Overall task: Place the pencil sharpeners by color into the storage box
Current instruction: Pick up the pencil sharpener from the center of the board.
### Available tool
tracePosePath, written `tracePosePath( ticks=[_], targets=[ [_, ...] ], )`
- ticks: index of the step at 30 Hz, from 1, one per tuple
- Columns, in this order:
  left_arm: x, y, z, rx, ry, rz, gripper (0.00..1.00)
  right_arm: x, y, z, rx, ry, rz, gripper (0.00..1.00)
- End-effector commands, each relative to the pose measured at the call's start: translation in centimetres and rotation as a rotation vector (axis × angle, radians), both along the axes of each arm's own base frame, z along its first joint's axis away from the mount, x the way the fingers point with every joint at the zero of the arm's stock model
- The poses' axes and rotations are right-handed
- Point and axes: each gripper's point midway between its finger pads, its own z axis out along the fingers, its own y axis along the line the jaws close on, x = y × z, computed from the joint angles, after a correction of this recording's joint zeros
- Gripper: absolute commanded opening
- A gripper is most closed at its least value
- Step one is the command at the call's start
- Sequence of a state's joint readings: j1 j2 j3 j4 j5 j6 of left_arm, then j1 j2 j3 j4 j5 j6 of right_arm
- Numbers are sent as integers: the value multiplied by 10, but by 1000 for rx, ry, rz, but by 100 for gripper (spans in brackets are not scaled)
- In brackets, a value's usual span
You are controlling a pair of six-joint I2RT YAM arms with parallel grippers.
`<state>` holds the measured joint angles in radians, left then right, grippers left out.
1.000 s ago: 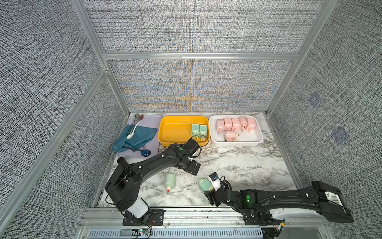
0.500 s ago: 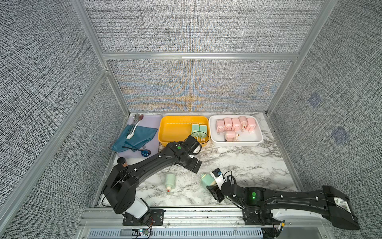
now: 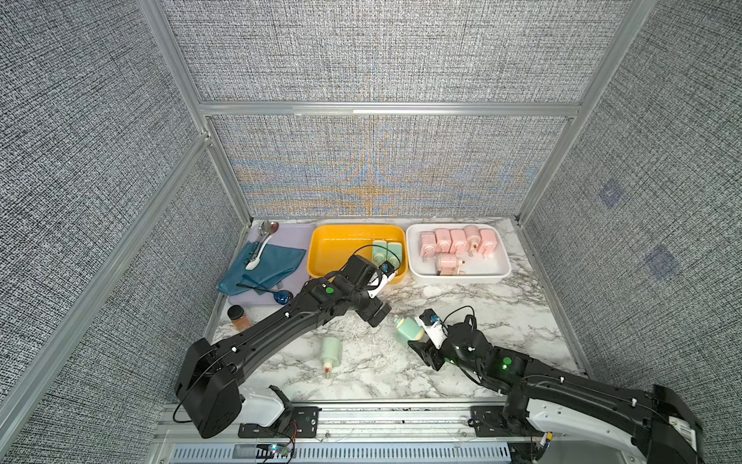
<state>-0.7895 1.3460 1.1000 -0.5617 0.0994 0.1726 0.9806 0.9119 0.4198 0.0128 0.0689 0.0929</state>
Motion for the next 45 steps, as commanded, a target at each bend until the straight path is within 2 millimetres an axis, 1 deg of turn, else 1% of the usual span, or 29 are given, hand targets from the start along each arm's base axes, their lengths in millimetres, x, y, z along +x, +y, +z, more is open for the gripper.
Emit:
tracePosePath(
  ticks=[1,4,6,8,11,12,16,20,23,28,32,35,38,41,45],
  targets=[
    [-18,-12,14,-42,-71,-225,99,-2,16,14,6,-46,104,0],
    [-36,-12,19,-56,-66,-337,99,1,22,13,-49,-52,135,0],
    [-43,-12,23,-66,-72,-382,99,1,27,16,-66,-67,165,0],
    [-52,-10,24,-66,-64,-440,99,0,29,20,-77,-93,209,0],
    [-67,-2,21,-67,-21,-521,99,1,28,25,-82,-133,254,0],
    [-69,0,22,-72,-14,-536,99,2,26,28,-80,-145,263,0],
    [-80,-4,25,-108,-13,-628,99,0,24,36,-69,-155,321,0],
    [-86,-9,26,-144,-25,-689,99,1,24,32,-129,-146,349,0],
    [-90,-12,24,-162,-24,-728,99,3,27,33,-152,-152,370,0],
    [-93,-14,17,-173,8,-751,99,4,35,45,-124,-190,401,0],
    [-82,-21,19,-201,-29,-703,99,-1,44,56,-68,-210,443,0],
    [-79,-22,20,-215,-62,-685,100,1,44,60,-50,-223,438,0],
    [-82,-19,18,-215,-63,-688,99,-1,44,61,-26,-208,443,0],
    [-81,-17,14,-199,-65,-674,98,-2,43,62,-10,-198,443,0],
    [-82,-18,14,-206,-59,-678,94,-3,44,67,13,-202,446,0]
  ],
)
